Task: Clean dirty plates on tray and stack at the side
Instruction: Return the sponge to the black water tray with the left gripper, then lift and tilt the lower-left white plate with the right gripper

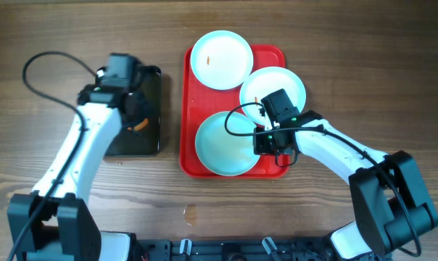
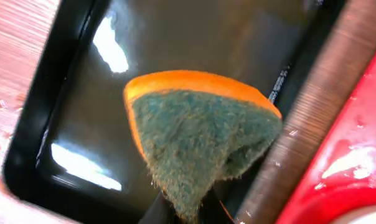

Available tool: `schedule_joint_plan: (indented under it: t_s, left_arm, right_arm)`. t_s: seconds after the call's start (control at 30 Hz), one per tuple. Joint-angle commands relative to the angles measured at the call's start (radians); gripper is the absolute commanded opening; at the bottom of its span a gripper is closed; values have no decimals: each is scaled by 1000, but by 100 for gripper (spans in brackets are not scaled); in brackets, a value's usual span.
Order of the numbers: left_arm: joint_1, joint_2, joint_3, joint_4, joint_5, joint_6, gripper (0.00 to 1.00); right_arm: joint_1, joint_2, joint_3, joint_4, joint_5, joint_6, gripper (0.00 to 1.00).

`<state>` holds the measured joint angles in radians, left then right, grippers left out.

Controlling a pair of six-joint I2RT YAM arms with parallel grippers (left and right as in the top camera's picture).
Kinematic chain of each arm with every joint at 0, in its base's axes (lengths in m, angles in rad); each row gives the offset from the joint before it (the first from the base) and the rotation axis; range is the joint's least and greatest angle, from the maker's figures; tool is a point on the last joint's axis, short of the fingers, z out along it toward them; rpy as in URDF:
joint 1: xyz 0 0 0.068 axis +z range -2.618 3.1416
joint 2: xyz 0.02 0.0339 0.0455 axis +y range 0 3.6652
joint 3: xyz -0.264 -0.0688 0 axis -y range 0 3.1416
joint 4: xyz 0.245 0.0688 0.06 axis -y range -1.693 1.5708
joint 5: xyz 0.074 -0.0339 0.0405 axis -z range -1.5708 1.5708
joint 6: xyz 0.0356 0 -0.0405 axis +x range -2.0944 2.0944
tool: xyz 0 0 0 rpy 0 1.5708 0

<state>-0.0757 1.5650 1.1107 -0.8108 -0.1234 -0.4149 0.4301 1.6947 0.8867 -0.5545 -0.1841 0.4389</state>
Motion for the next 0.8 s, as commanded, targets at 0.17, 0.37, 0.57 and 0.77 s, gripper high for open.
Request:
schedule_joint_plan:
  t_s: [0.17, 0.37, 0.57, 0.77]
  left_arm:
    - [78, -12, -155, 97, 140, 174, 4]
    - [79, -12, -156, 97, 141, 173, 33]
    - [79, -12, -156, 97, 141, 173, 100]
    - [79, -12, -156, 97, 141, 172, 100]
  right_arm:
    - [1, -221, 25, -45, 224, -159, 4]
    - [97, -412, 26, -69, 441, -203, 4]
    - [268, -501, 26, -68, 724, -204, 4]
    - [415, -488, 26, -65, 1024, -204, 4]
